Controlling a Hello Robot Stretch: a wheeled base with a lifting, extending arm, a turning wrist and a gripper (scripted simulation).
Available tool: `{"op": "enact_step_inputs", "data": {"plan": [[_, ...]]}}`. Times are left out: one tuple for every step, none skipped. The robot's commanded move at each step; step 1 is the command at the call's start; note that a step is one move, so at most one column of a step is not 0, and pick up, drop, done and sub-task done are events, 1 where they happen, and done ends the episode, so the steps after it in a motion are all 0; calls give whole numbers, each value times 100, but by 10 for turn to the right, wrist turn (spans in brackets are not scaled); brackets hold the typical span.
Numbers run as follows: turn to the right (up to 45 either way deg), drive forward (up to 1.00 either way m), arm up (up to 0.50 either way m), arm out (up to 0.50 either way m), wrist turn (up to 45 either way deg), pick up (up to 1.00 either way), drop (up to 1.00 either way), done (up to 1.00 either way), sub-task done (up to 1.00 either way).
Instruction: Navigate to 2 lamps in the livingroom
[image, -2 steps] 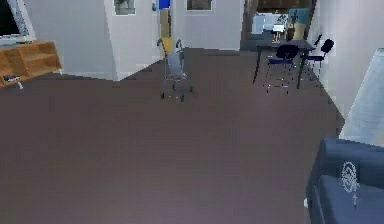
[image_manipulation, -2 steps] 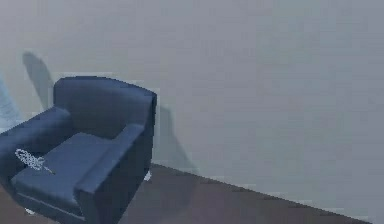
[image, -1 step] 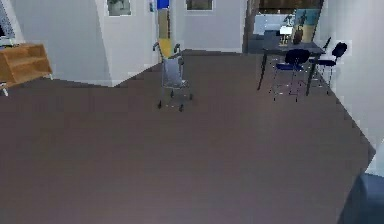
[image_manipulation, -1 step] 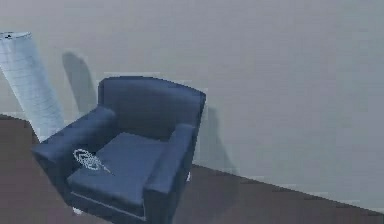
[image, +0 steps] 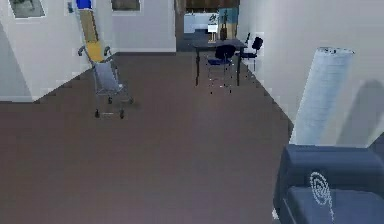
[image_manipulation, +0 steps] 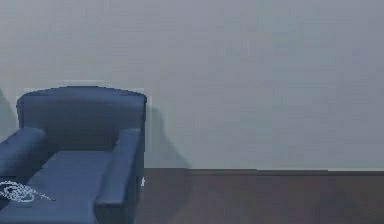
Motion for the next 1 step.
{"op": "enact_step_inputs", "data": {"plan": [[0,80,0,0,0,0,0,0,0]]}}
